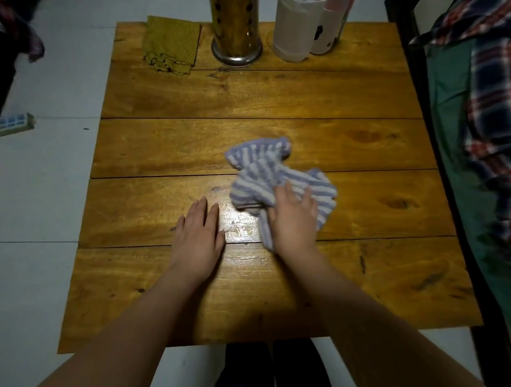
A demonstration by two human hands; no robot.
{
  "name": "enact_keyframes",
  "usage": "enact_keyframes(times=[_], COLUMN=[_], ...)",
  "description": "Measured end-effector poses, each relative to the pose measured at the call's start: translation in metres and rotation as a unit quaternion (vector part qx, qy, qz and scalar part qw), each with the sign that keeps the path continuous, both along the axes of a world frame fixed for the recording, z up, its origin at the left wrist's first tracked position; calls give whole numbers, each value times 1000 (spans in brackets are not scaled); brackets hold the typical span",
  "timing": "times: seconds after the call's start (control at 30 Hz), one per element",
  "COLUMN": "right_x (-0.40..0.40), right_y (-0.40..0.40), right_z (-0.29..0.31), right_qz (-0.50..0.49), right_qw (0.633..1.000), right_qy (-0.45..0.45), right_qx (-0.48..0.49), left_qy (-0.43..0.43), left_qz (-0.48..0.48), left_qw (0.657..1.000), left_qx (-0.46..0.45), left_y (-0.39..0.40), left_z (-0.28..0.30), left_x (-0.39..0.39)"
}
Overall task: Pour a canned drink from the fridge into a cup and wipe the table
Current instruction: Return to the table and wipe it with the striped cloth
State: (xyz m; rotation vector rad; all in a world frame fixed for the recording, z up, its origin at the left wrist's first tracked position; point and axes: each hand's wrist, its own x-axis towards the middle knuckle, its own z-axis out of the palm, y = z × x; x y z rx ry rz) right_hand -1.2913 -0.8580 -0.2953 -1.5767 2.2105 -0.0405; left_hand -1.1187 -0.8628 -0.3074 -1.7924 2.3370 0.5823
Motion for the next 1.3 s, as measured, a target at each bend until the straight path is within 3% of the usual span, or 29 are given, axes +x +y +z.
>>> enact_keyframes(times=[0.1,0.27,0.6,0.73,0.9,1.1,1.3], right_x=[25,-8,-113,-104,-65,-6,-45], right_y=[4,-1,0,-20,-44,-45,-39], right_z=[-2,-7,-12,-13,-12,-7,-9], right_qz=[71,60,-191,-221,-168,60,33], right_qw=[997,997,977,971,983,998,998], right_qy=[10,45,93,89,63,18,49], right_qx=[11,-6,-26,-31,-32,-33,-14], left_qy=[13,19,7,5,2,3,-2], left_qz=[13,13,5,6,11,21,18], left_qw=[1000,1000,1000,1000,1000,1000,1000], left_qx=[-7,-13,-22,-21,-15,-15,-8], left_y=[1,-1,-10,-18,-24,-26,-26], left_z=[2,3,-1,-3,-3,-3,-2], left_x=[0,2,3,5,1,-5,-3])
